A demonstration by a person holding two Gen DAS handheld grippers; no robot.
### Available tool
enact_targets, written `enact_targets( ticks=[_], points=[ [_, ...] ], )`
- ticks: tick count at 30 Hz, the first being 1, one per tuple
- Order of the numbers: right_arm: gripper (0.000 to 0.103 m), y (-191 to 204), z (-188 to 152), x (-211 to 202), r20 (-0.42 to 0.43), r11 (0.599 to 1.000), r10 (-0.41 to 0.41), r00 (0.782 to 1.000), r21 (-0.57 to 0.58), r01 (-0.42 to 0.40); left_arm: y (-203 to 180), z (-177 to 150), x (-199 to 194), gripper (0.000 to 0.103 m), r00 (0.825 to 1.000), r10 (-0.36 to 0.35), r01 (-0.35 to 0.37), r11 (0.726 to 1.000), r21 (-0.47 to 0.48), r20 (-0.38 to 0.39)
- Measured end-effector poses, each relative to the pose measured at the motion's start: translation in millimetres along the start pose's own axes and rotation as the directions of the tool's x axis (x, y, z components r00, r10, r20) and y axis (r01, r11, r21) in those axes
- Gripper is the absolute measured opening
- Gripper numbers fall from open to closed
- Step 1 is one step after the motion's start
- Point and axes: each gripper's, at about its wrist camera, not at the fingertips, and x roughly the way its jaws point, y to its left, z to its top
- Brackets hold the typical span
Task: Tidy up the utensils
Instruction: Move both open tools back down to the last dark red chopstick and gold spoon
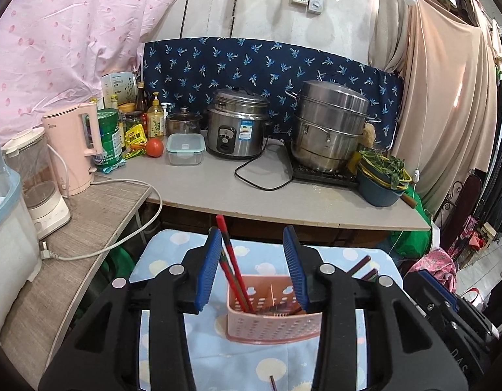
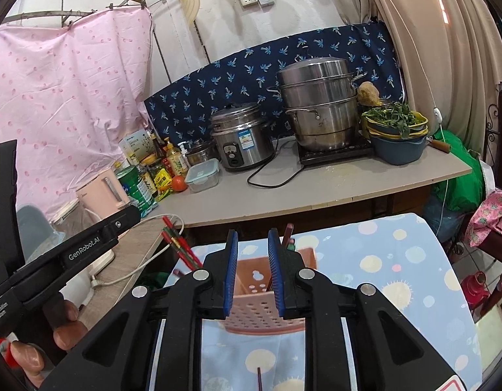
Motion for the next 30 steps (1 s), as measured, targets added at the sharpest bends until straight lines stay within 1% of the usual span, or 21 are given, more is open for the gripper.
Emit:
enact_targets(
  ticks=[6,11,20,26,30],
  points=[
    [0.021,4.8,-22.6,-20.8,-0.022,1.000,0.015,1.000,-0.011,-0.016,-5.4,-18.9,-17.9,0.038,1.000,0.021,-0.020,0.999,0.033,-0.022],
    [0.021,8.3,-42.8,-32.7,-0.048,1.000,0.023,0.999,-0.018,-0.023,-9.6,-39.7,-30.7,0.038,0.999,0.022,-0.019,0.998,0.054,-0.049],
    [0.021,7.6,-74.4,-47.5,-0.096,0.999,0.031,0.995,-0.006,-0.032,-9.7,-73.5,-39.5,0.038,0.993,0.022,-0.016,0.999,0.052,-0.114],
    [0.021,2.0,-104.6,-52.9,-0.146,1.000,0.002,0.989,-0.027,-0.006,-5.8,-101.9,-44.1,0.039,0.987,0.033,-0.023,0.998,0.063,-0.157],
    [0.021,-5.9,-132.2,-52.8,-0.204,0.999,-0.020,0.979,-0.039,0.013,-1.2,-123.9,-44.0,0.039,0.979,0.031,-0.020,0.998,0.056,-0.203]
  ],
)
